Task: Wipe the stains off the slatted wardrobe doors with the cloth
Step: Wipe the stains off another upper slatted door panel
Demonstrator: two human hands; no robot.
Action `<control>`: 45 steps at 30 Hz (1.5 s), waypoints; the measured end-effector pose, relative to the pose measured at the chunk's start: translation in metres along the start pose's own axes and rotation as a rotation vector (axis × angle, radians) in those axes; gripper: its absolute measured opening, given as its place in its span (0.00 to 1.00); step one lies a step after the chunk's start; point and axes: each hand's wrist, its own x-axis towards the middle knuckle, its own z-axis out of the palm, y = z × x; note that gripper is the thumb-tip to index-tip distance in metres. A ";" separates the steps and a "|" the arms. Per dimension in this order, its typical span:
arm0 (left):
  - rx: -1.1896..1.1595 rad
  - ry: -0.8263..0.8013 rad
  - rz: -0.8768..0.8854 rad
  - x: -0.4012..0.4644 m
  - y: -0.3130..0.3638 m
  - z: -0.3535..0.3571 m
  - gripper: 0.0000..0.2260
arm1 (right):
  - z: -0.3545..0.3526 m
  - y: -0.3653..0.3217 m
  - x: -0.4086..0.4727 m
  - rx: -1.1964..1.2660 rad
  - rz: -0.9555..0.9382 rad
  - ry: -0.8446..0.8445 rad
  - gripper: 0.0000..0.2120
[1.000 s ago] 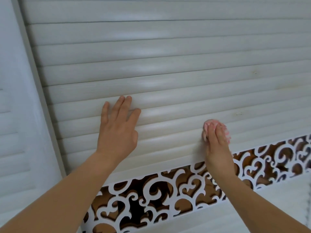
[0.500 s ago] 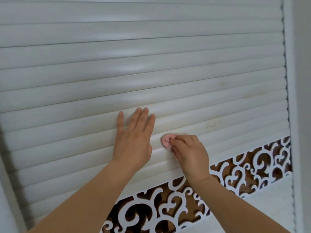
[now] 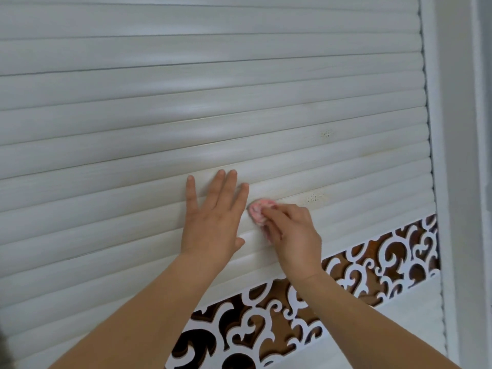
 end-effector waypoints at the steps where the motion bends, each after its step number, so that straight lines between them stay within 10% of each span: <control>1: 0.002 -0.016 0.001 0.003 0.004 0.000 0.43 | 0.002 -0.002 0.001 -0.070 -0.086 0.024 0.10; 5: 0.028 -0.068 -0.037 0.011 0.020 0.002 0.46 | 0.000 0.014 0.011 -0.250 -0.160 0.138 0.14; 18: 0.086 -0.145 -0.148 0.025 0.053 0.011 0.51 | -0.058 0.105 0.067 0.187 0.638 0.283 0.11; 33: 0.144 -0.171 -0.204 0.026 0.061 0.005 0.51 | -0.018 0.069 0.021 -0.335 -0.432 -0.049 0.24; 39: 0.157 -0.170 -0.200 0.025 0.061 0.004 0.51 | -0.046 0.108 0.037 -0.430 -0.270 -0.137 0.33; 45: 0.169 -0.187 -0.209 0.026 0.065 0.002 0.51 | -0.060 0.122 0.045 -0.311 0.062 -0.122 0.19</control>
